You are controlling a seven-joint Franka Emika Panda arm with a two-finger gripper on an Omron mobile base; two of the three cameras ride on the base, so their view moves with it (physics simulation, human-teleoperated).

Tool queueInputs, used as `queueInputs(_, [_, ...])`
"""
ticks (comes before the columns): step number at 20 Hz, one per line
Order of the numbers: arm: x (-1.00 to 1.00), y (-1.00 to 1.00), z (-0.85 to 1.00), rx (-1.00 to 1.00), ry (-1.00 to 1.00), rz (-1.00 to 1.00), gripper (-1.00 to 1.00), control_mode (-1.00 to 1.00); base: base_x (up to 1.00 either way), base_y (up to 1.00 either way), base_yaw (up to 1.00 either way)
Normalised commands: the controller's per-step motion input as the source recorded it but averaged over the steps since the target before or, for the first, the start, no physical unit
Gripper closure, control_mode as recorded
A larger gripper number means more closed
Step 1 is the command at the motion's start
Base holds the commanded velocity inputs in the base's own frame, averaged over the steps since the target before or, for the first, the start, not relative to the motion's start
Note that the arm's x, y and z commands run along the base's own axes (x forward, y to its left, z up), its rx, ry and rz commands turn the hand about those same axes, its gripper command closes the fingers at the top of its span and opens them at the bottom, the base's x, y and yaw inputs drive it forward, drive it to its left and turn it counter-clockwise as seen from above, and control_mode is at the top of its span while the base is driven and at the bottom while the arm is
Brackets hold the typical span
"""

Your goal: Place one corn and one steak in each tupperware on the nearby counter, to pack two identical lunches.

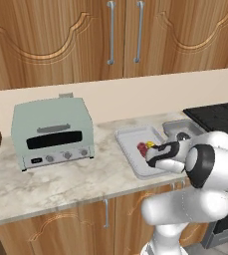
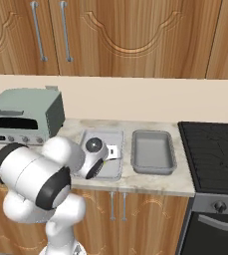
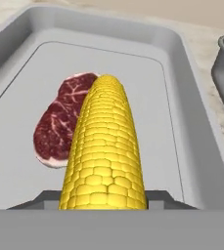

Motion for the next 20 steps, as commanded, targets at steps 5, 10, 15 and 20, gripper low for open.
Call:
queueInputs(5, [0.11,-0.19,-0.02,0.00,0.00,-0.03,-1.00,-1.00,0.00,0.00,0.00])
queueInputs(10, [0.09,-0.22,0.20,0.00,0.00,-0.04,-1.00,-1.00,0.00,0.00,0.00])
queueInputs(15, [-0.02,-0.03,0.96,0.00,0.00,0.00,-1.00,-1.00,0.00,0.00,0.00])
queueInputs(20, [-0.07,0.00,1.00,0.00,0.01,0.00,-1.00,-1.00,0.00,0.00,0.00])
